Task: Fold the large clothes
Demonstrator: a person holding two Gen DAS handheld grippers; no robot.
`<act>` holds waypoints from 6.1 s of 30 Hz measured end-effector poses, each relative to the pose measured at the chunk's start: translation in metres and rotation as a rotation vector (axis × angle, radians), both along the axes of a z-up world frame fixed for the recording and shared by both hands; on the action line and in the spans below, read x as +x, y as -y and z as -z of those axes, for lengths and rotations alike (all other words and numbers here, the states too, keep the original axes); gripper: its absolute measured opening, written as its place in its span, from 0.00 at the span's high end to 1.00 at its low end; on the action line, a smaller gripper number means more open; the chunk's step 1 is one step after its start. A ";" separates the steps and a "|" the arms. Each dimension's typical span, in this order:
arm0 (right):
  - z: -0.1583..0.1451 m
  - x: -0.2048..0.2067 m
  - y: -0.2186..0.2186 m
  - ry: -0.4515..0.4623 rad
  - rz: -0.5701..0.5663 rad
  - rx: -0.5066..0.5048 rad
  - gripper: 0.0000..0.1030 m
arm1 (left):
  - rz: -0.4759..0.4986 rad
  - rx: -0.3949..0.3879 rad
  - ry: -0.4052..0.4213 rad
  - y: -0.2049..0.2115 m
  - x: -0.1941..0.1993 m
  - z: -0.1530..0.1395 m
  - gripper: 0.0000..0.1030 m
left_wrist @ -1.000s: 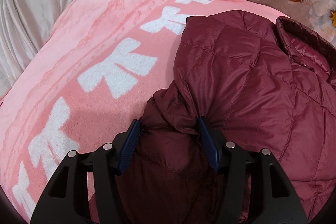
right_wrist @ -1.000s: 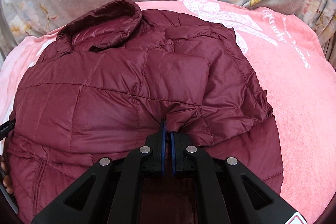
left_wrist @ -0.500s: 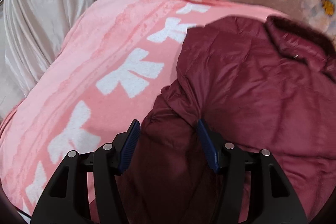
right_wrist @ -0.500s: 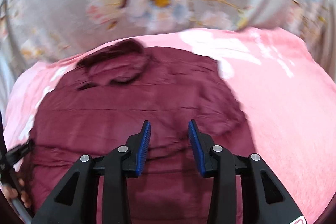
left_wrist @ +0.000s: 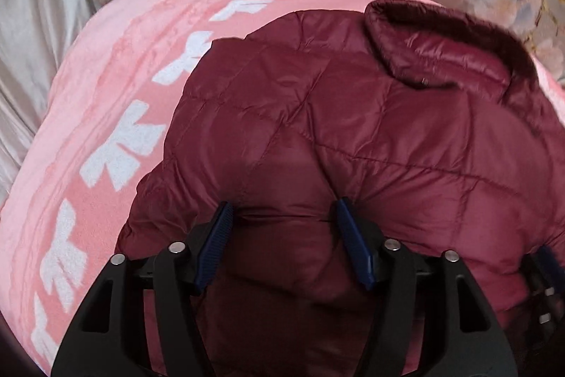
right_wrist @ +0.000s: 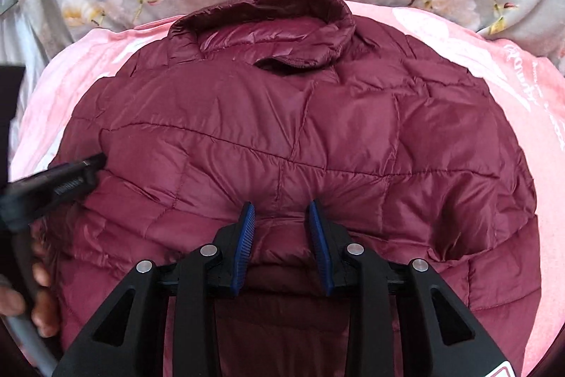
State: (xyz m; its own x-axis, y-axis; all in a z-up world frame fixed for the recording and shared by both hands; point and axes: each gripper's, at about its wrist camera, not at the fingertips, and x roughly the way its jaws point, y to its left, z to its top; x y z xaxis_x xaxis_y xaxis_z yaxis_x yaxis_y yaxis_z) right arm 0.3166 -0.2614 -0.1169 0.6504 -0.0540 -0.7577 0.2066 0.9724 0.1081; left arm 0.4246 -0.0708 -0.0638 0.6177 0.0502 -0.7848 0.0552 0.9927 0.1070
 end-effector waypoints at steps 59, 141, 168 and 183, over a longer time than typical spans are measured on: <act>-0.018 0.164 0.101 0.078 0.174 0.177 0.91 | -0.060 -0.157 -0.054 0.041 0.185 -0.011 0.40; -0.054 0.040 0.037 0.112 0.053 0.058 0.88 | 0.022 -0.189 0.211 -0.027 0.057 -0.070 0.11; -0.025 -0.343 0.011 0.115 0.262 -0.008 0.38 | -0.231 -0.365 0.079 -0.264 -0.279 -0.056 0.09; -0.003 -0.317 0.056 0.071 0.314 0.178 0.63 | -0.155 -0.330 -0.102 -0.216 -0.208 0.010 0.43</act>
State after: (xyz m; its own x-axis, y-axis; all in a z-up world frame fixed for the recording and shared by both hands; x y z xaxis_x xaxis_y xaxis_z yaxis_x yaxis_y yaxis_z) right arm 0.0000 -0.3171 -0.1140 0.6744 -0.1309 -0.7267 0.4780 0.8275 0.2945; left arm 0.2169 0.1454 -0.0741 0.5404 -0.1290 -0.8315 -0.1048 0.9702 -0.2186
